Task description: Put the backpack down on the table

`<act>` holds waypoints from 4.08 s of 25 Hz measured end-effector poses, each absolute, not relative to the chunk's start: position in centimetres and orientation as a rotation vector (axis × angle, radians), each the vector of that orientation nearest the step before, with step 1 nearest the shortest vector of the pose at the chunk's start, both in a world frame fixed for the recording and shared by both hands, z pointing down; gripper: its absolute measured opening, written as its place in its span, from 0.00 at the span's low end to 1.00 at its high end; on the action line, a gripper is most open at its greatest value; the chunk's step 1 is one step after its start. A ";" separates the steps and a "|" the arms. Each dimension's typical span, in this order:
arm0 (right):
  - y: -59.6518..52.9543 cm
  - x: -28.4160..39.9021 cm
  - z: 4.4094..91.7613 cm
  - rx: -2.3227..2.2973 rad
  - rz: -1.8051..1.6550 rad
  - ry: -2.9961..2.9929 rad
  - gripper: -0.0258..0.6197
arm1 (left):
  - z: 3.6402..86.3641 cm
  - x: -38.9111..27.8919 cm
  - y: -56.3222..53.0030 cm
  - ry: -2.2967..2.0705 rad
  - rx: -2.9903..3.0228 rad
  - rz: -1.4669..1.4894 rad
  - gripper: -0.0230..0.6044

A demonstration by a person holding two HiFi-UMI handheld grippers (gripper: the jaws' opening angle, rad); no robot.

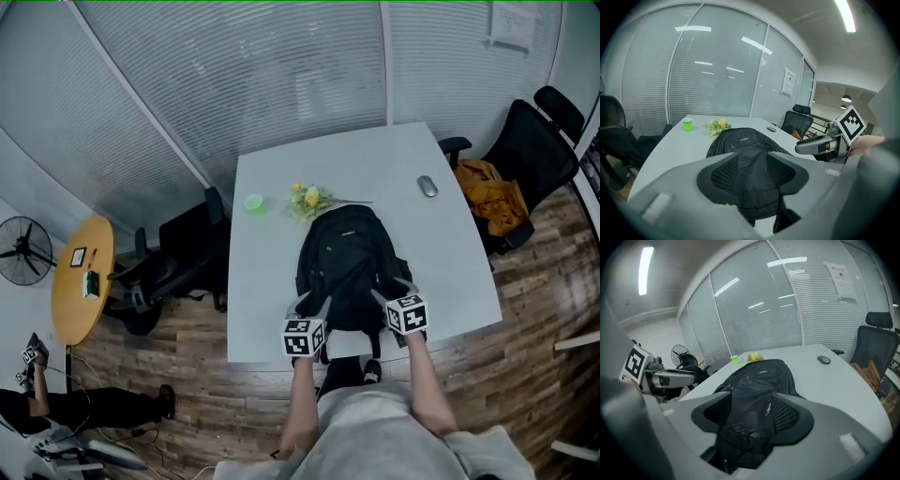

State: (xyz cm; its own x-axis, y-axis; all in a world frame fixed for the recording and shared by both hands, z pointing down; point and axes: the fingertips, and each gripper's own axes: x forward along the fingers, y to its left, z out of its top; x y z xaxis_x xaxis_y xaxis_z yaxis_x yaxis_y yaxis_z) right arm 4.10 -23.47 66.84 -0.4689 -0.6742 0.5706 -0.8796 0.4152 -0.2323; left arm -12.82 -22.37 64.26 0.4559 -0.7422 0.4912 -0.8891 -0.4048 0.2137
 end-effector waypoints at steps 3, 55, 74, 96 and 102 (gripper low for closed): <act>-23.4 4.2 66.6 1.328 0.705 -2.300 0.44 | 64.2 -12.6 -22.1 -1.370 2.269 0.437 0.35; -22.6 3.1 67.3 1.264 0.675 -2.339 0.04 | 64.9 -13.5 -21.0 -1.390 2.226 0.408 0.02; -22.5 2.8 67.7 1.238 0.726 -2.336 0.04 | 65.4 -13.6 -21.2 -1.380 2.202 0.406 0.02; -21.9 3.4 67.6 1.202 0.689 -2.355 0.04 | 65.3 -12.3 -20.7 -1.367 2.212 0.421 0.02; -21.3 2.6 67.9 1.154 0.686 -2.369 0.04 | 65.1 -12.6 -20.4 -1.379 2.203 0.410 0.02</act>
State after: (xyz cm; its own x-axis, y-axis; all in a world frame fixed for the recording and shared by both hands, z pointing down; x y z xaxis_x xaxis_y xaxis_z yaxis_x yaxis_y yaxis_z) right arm 2.58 -21.32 67.88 -0.5700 -0.6028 0.5583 -0.8079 0.5349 -0.2473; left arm -12.64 -20.38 65.11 0.4402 -0.7454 0.5006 -0.8978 -0.3583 0.2560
